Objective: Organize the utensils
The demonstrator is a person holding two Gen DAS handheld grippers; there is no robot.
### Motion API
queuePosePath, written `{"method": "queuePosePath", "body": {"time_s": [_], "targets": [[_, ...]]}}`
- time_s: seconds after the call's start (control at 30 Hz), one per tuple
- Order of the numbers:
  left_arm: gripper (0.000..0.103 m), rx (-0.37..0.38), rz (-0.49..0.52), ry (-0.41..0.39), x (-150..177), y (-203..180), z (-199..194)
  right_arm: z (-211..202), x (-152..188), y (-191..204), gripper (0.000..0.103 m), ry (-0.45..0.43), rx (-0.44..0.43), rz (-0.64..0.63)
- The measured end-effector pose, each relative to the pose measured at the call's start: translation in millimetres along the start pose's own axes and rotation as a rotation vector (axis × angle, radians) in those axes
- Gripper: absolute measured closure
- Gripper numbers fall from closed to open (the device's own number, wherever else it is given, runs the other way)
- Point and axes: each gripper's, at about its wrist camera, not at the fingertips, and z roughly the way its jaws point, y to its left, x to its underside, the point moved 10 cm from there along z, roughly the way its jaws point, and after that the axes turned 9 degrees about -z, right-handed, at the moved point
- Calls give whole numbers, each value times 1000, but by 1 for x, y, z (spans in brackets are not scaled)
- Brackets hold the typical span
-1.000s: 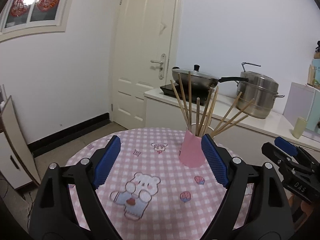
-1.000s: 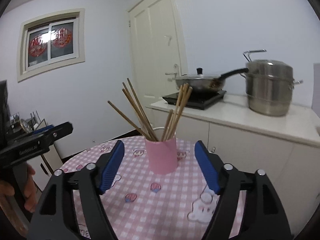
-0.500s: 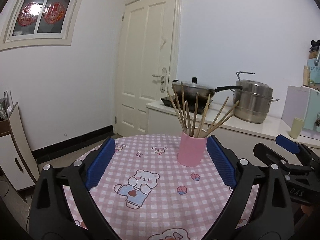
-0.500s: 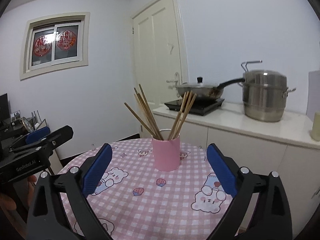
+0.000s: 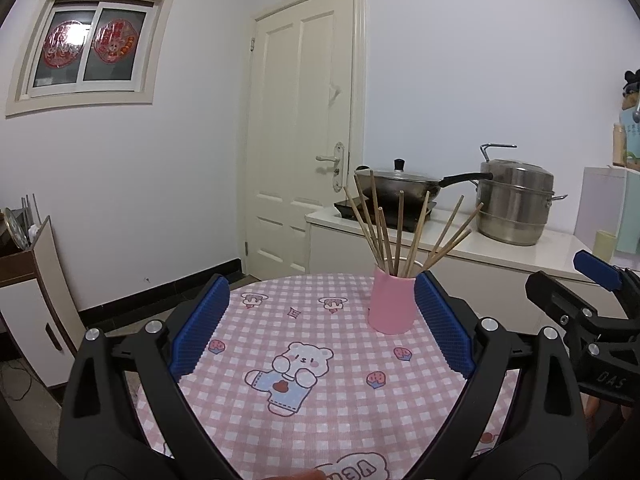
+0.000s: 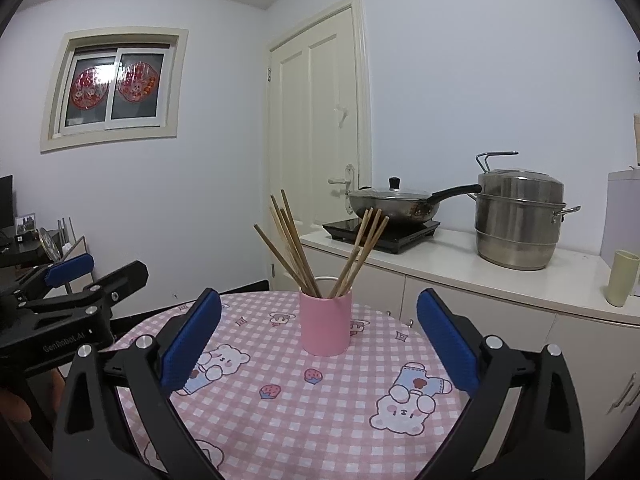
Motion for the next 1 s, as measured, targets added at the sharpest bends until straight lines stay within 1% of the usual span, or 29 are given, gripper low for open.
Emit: {"method": "queuePosePath", "body": {"time_s": [0.13, 0.33, 0.47, 0.6, 1.0], "targets": [[8, 6, 7, -13, -3, -2, -3, -2, -3, 2, 8, -6, 1, -13], [7, -18, 33, -29, -5, -5, -6, -8, -5, 1, 8, -23, 2, -2], [6, -6, 27, -29, -5, -7, -6, -10, -6, 3, 8, -26, 3, -2], [6, -16, 31, -45, -7, -7, -8, -11, -6, 5, 8, -26, 6, -4], [6, -32, 24, -56, -6, -3, -11, -7, -4, 9, 8, -15, 4, -3]]}}
